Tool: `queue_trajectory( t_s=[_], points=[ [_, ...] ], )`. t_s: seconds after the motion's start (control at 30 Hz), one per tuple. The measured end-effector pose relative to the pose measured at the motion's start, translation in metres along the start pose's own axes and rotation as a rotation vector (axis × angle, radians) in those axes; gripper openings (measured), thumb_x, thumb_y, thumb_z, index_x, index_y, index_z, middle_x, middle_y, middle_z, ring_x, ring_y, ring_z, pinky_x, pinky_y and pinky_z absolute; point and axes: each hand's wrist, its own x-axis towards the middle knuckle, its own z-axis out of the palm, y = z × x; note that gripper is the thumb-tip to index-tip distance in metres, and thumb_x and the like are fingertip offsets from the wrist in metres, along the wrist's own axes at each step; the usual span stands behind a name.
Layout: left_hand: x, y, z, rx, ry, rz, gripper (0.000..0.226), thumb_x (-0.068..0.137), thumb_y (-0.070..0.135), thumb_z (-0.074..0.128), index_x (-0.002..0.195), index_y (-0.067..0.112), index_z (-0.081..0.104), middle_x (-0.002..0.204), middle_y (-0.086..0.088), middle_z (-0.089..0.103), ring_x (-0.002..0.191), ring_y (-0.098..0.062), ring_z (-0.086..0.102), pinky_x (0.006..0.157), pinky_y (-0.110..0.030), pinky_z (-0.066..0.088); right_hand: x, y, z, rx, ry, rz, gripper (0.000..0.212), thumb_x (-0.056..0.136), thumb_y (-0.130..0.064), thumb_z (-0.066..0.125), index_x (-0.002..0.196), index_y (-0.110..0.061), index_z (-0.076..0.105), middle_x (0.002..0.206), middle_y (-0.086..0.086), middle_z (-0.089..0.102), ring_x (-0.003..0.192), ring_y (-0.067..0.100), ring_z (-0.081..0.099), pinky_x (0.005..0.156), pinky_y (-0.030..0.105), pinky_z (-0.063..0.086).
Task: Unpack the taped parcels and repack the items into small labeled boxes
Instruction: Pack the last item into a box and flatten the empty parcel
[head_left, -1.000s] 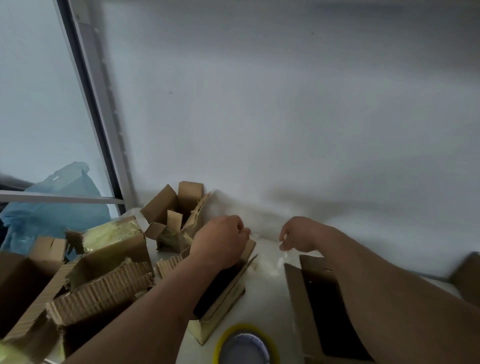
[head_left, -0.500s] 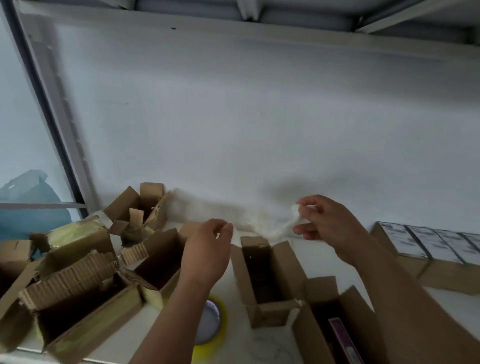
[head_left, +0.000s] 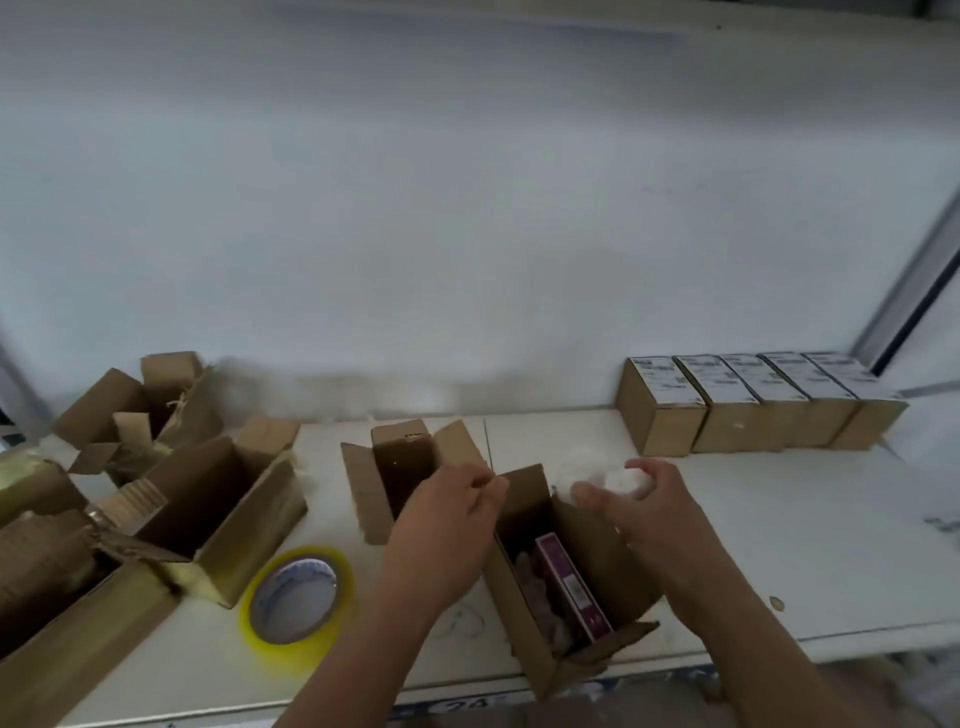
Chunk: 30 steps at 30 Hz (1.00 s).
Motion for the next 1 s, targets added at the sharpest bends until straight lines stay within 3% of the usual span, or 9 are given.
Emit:
queue_trajectory(
  t_s=[0.1, 0.27, 0.37, 0.5, 0.57, 0.67, 0.73, 0.87, 1.0],
  points=[
    [0.0, 0.001, 0.013, 0.038, -0.039, 0.022, 0.03, 0.099, 0.049, 0.045, 0.121, 0.034, 0.059, 0.11, 0.016, 0.059, 0.097, -0.001, 0.056, 0.088, -0.028, 0.052, 0.003, 0.008, 0.002, -0.137, 0.058, -0.045, 0.045, 0.082, -0.037, 0.073, 0.117, -0.027, 0.045, 0.099, -0.011, 0.051, 0.087, 0.007, 0.053, 0.069, 0.025, 0.045],
    [0.003, -0.001, 0.02, 0.04, -0.064, 0.045, 0.033, 0.098, 0.049, 0.046, 0.125, 0.034, 0.057, 0.114, 0.017, 0.058, 0.102, -0.001, 0.055, 0.091, -0.033, 0.054, 0.006, 0.007, -0.005, -0.112, 0.091, -0.109, 0.007, 0.093, -0.032, 0.058, 0.098, -0.027, 0.058, 0.097, -0.006, 0.062, 0.087, 0.01, 0.059, 0.075, 0.03, 0.051],
    [0.006, -0.004, 0.023, 0.072, -0.071, 0.065, 0.032, 0.1, 0.047, 0.044, 0.125, 0.033, 0.057, 0.114, 0.017, 0.057, 0.103, -0.001, 0.054, 0.093, -0.03, 0.052, 0.007, 0.01, -0.013, -0.145, 0.059, -0.136, 0.009, 0.09, -0.029, 0.062, 0.099, -0.026, 0.061, 0.112, -0.015, 0.061, 0.093, 0.01, 0.061, 0.086, 0.034, 0.054],
    [0.008, -0.004, 0.03, 0.123, -0.068, 0.094, 0.028, 0.102, 0.041, 0.041, 0.121, 0.031, 0.059, 0.107, 0.019, 0.054, 0.101, -0.001, 0.051, 0.09, -0.022, 0.044, 0.006, 0.017, -0.013, -0.268, -0.07, -0.22, 0.03, 0.093, -0.029, 0.06, 0.122, -0.023, 0.057, 0.123, -0.024, 0.049, 0.105, 0.001, 0.053, 0.08, 0.013, 0.041],
    [0.009, -0.005, 0.034, 0.139, -0.079, 0.106, 0.026, 0.102, 0.042, 0.041, 0.118, 0.033, 0.059, 0.105, 0.019, 0.054, 0.102, -0.002, 0.051, 0.091, -0.024, 0.046, 0.005, 0.018, -0.013, -0.244, -0.109, -0.2, 0.022, 0.094, -0.027, 0.059, 0.115, -0.019, 0.057, 0.123, -0.025, 0.048, 0.106, 0.001, 0.053, 0.077, 0.012, 0.039],
    [0.011, -0.005, 0.039, 0.146, -0.09, 0.127, 0.025, 0.101, 0.045, 0.042, 0.117, 0.035, 0.059, 0.107, 0.021, 0.052, 0.107, -0.002, 0.051, 0.095, -0.027, 0.048, 0.003, 0.013, -0.015, -0.01, -0.124, -0.076, 0.006, 0.096, -0.02, 0.055, 0.095, -0.015, 0.054, 0.093, -0.007, 0.069, 0.077, 0.005, 0.063, 0.072, 0.024, 0.052],
    [0.012, -0.005, 0.04, 0.157, -0.091, 0.135, 0.028, 0.1, 0.046, 0.042, 0.12, 0.035, 0.058, 0.11, 0.022, 0.051, 0.109, -0.002, 0.05, 0.098, -0.028, 0.046, 0.002, 0.01, -0.016, 0.156, -0.12, -0.012, 0.006, 0.096, -0.016, 0.055, 0.092, -0.011, 0.053, 0.076, 0.002, 0.069, 0.064, 0.016, 0.063, 0.077, 0.041, 0.057],
    [0.011, -0.005, 0.038, 0.161, -0.11, 0.121, 0.03, 0.1, 0.047, 0.043, 0.123, 0.035, 0.057, 0.112, 0.023, 0.048, 0.113, -0.002, 0.049, 0.101, -0.03, 0.045, 0.001, 0.009, -0.014, 0.252, -0.113, -0.073, 0.009, 0.095, -0.007, 0.052, 0.087, -0.007, 0.048, 0.123, -0.017, 0.058, 0.061, 0.02, 0.064, 0.075, 0.04, 0.058],
    [0.01, -0.004, 0.035, 0.177, -0.106, 0.13, 0.029, 0.1, 0.044, 0.043, 0.122, 0.034, 0.057, 0.108, 0.024, 0.046, 0.108, -0.001, 0.047, 0.098, -0.026, 0.044, 0.002, 0.009, -0.011, 0.191, -0.121, -0.164, 0.011, 0.094, -0.003, 0.051, 0.086, -0.007, 0.045, 0.126, -0.035, 0.047, 0.065, 0.021, 0.067, 0.069, 0.029, 0.058]
  ],
)
